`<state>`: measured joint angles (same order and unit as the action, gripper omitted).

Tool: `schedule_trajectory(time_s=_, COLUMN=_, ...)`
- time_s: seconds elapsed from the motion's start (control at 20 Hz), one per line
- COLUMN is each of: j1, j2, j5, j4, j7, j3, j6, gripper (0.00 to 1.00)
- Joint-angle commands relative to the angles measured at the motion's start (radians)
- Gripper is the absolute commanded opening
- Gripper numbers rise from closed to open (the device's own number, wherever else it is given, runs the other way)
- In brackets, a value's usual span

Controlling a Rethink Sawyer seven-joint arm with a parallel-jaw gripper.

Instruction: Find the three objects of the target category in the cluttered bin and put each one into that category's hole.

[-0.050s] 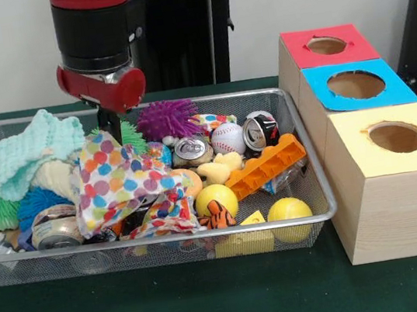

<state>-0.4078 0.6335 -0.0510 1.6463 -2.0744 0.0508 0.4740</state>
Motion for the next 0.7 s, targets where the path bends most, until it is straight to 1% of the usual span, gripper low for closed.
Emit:
schedule_trajectory(time_s=0.05, j1=-0.005, j2=0.038, j5=-0.074, j4=0.157, j7=0.092, j3=-0.076, j6=0.157, gripper=0.0)
schedule_trajectory(time_s=0.35, j1=-0.014, j2=0.092, j5=-0.098, j4=0.26, j7=0.073, j3=-0.072, j6=0.128, gripper=0.0)
schedule_trajectory(time_s=0.45, j1=-0.02, j2=0.101, j5=-0.106, j4=0.278, j7=0.075, j3=-0.074, j6=0.124, gripper=0.0)
schedule_trajectory(time_s=0.55, j1=-0.022, j2=0.102, j5=-0.127, j4=0.269, j7=0.088, j3=-0.072, j6=0.128, gripper=0.0)
schedule_trajectory(time_s=0.6, j1=-0.033, j2=0.101, j5=-0.142, j4=0.258, j7=0.104, j3=-0.083, j6=0.133, gripper=1.0)
schedule_trajectory(time_s=0.7, j1=-0.033, j2=0.099, j5=-0.145, j4=0.249, j7=0.107, j3=-0.082, j6=0.137, gripper=1.0)
